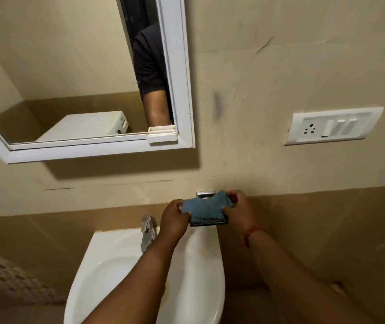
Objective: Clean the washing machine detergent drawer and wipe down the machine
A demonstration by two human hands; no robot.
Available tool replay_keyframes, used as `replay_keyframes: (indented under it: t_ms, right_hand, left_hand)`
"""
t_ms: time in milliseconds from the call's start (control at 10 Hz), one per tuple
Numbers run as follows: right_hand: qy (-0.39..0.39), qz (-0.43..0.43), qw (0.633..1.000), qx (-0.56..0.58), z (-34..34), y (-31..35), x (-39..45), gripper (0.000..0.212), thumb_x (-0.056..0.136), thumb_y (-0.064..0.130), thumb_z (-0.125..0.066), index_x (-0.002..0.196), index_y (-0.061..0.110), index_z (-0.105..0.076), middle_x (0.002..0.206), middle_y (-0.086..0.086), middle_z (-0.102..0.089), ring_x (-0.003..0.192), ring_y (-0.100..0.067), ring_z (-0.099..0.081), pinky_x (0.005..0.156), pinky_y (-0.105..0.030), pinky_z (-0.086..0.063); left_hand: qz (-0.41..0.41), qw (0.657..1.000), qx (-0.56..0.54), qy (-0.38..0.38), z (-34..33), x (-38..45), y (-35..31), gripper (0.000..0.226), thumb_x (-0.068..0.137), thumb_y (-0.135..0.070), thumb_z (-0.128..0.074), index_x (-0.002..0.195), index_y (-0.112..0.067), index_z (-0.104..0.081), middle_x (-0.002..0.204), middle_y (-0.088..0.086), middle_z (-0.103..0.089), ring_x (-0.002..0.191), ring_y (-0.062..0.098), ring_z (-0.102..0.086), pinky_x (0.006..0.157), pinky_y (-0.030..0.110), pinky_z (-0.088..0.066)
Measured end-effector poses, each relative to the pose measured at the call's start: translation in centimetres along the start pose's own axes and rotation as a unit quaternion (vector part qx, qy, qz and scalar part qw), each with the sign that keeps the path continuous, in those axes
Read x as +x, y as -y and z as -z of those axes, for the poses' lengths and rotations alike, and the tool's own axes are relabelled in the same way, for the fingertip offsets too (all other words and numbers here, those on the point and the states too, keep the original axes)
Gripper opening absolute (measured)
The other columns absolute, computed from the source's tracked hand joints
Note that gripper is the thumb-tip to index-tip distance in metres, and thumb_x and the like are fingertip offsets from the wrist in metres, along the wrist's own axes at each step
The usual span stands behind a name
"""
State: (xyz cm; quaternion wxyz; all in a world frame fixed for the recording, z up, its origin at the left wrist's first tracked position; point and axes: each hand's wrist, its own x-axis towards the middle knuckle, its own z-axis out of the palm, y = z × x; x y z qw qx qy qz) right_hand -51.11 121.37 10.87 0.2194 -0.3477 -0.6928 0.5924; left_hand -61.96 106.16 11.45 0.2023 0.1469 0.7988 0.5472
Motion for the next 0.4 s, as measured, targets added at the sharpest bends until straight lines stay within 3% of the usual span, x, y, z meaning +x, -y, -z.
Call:
replay_keyframes:
  t_ms: [100,200,300,400]
  right_hand:
    - [0.042,-0.012,0.996,-0.079,-0.3,-2.1,1.4,0.051,0.083,-0.006,-0.061,0.129,0.015,-0.050,0.121,-0.006,-0.060,0.109,-0.024,-0.059,0.092,-0.035,-0.053]
    - [0.063,-0.029,0.995,-0.066,0.0,-3.5,1.6,0.048,0.090,0.000,-0.060,0.135,0.012,-0.047,0.122,-0.003,-0.057,0.106,-0.018,-0.056,0.093,-0.030,-0.050]
    - [0.012,0.001,0.996,-0.091,-0.4,-3.7,1.2,0.044,0.093,0.016,-0.063,0.134,0.013,-0.049,0.129,-0.009,-0.056,0.109,-0.019,-0.055,0.092,-0.028,-0.047]
    - [-0.042,0.037,0.973,-0.224,-1.2,-3.7,0.7,0.056,0.093,0.036,-0.059,0.142,0.015,-0.042,0.145,-0.012,-0.042,0.130,-0.029,-0.040,0.109,-0.038,-0.036]
  left_hand:
    - [-0.008,0.993,0.117,0.000,-0.8,1.8,1.0,0.026,0.082,0.003,-0.060,0.085,-0.023,-0.057,0.100,0.006,-0.065,0.091,0.024,-0.059,0.083,0.036,-0.048]
    - [-0.038,0.977,0.208,0.004,-1.3,2.4,2.3,0.007,0.094,-0.011,-0.055,0.098,-0.015,-0.059,0.103,0.005,-0.058,0.101,0.027,-0.058,0.081,0.032,-0.040]
    - [-0.106,0.927,0.359,-0.003,-1.1,2.1,3.8,0.031,0.100,-0.037,-0.042,0.118,-0.014,-0.052,0.118,0.008,-0.059,0.111,0.033,-0.054,0.088,0.040,-0.041]
    - [-0.151,0.859,0.488,-0.024,-0.5,1.3,4.6,0.054,0.099,-0.048,-0.037,0.144,-0.019,-0.032,0.148,0.007,-0.038,0.135,0.031,-0.034,0.110,0.052,-0.028]
